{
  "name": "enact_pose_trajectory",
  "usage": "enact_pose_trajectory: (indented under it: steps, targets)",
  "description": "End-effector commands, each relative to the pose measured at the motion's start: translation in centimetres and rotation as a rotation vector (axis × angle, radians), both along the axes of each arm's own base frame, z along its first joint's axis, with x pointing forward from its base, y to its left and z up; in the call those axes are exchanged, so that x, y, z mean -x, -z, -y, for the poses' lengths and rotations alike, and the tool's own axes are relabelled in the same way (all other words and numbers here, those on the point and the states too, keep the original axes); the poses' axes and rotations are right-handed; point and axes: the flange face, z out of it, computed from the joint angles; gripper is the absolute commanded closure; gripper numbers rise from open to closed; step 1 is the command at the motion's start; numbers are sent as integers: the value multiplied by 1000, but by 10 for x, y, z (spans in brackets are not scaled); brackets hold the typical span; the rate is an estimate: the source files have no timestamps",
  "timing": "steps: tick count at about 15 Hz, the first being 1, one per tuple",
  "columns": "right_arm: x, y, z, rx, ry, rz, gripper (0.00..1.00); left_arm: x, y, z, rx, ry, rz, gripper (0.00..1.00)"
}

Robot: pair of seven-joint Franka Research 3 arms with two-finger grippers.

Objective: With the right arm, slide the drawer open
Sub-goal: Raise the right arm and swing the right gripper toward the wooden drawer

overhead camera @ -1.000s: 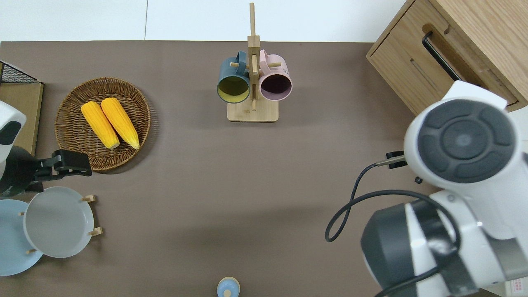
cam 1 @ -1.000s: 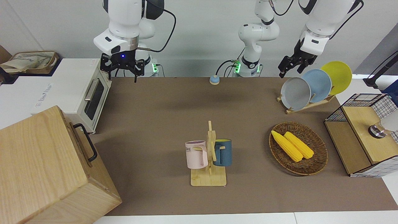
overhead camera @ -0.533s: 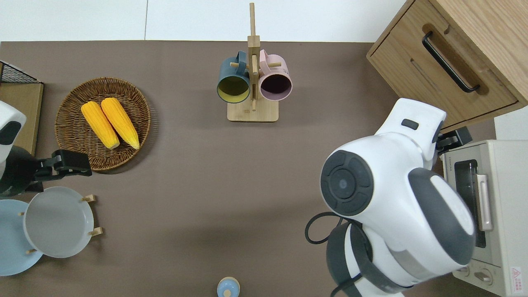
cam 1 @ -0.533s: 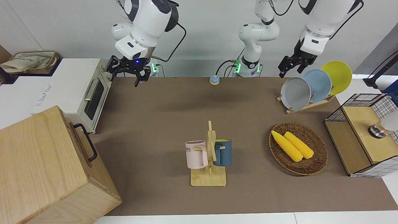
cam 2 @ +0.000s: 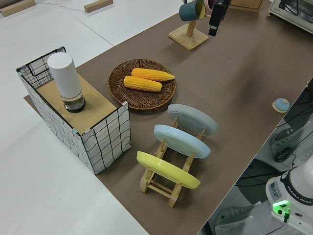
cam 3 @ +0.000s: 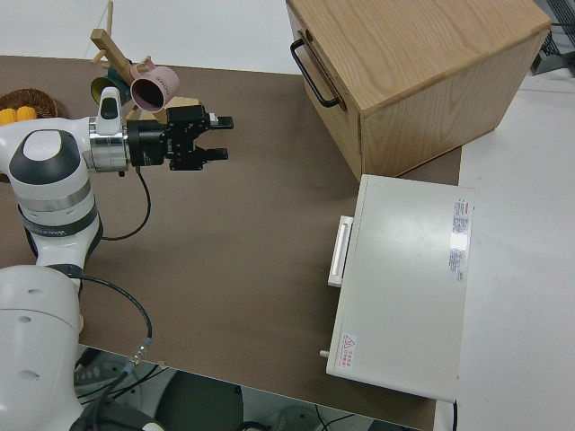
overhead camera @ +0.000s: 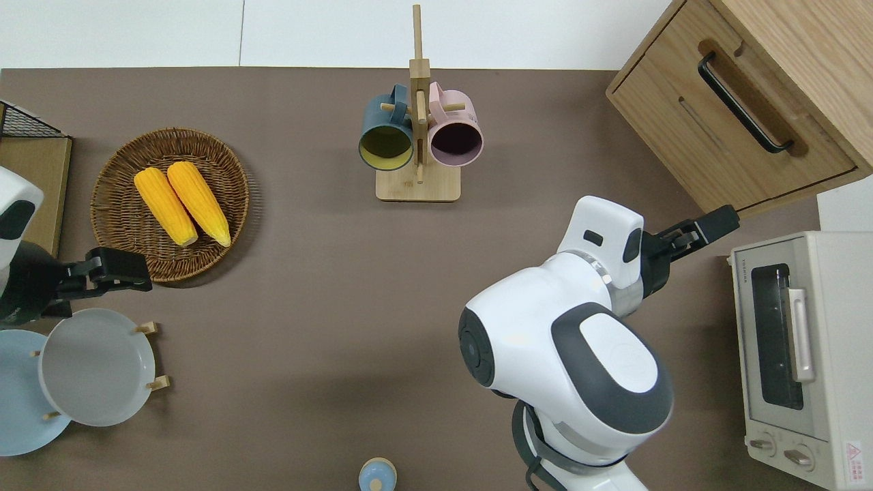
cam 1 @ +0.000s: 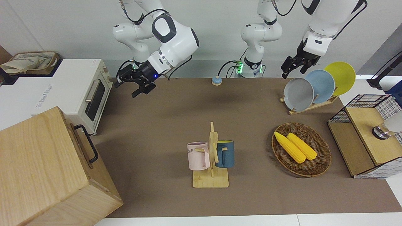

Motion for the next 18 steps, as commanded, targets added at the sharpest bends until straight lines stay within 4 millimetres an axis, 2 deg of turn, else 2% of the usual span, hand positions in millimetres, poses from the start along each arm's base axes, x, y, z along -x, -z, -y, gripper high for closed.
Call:
enact_pose_trajectory:
  steps: [1,5,9,13,18]
  targets:
    - [-2,28,-12,123,-33,42,25,4,-5,-2,1,6,-3,7]
    - [-10,57,-20,272,-86,67,28,4,-5,-2,1,6,-3,7]
    - [-22,70,-19,337,-124,88,34,4,-5,-2,1,5,-5,7]
    - [-39,78,-6,386,-164,104,42,4,-5,-2,1,5,-3,7]
    - [-66,86,30,399,-210,100,40,4,-5,-2,1,6,-5,7]
